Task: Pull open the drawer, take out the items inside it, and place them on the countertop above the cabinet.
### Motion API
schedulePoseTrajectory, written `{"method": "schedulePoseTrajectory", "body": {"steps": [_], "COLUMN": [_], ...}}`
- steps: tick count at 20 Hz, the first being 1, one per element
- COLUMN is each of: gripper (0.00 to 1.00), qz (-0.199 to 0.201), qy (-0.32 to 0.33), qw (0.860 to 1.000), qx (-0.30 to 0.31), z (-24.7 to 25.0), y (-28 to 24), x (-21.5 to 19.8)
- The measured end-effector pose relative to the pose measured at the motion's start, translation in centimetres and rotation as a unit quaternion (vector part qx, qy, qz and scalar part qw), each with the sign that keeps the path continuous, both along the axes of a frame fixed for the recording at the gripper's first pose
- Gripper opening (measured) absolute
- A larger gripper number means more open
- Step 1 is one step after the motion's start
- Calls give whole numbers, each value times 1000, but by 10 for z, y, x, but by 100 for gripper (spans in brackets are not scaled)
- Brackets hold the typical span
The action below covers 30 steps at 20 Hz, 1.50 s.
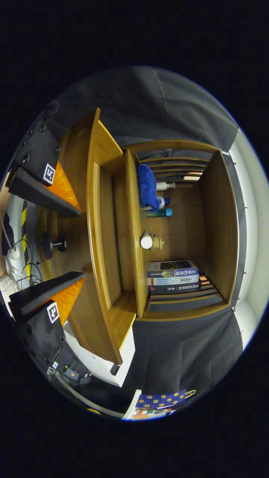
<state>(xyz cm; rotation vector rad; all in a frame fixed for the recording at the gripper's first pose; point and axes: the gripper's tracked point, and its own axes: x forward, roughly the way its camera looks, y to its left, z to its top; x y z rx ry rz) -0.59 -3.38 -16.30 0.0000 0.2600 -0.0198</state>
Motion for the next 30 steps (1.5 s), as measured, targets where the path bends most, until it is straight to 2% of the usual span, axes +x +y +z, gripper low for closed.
{"method": "schedulePoseTrajectory", "body": {"steps": [13,18,23,30], "gripper": [98,98,98,98], "qz": [-5,8,-4,1], "qy": [-5,16,10,13], "qw": [1000,1000,1000,1000], "qx": [-11,-21,-13,-20], "z": [8,-4,-6,-5], "y": [7,16,19,22], "x": [80,99,126,159]}}
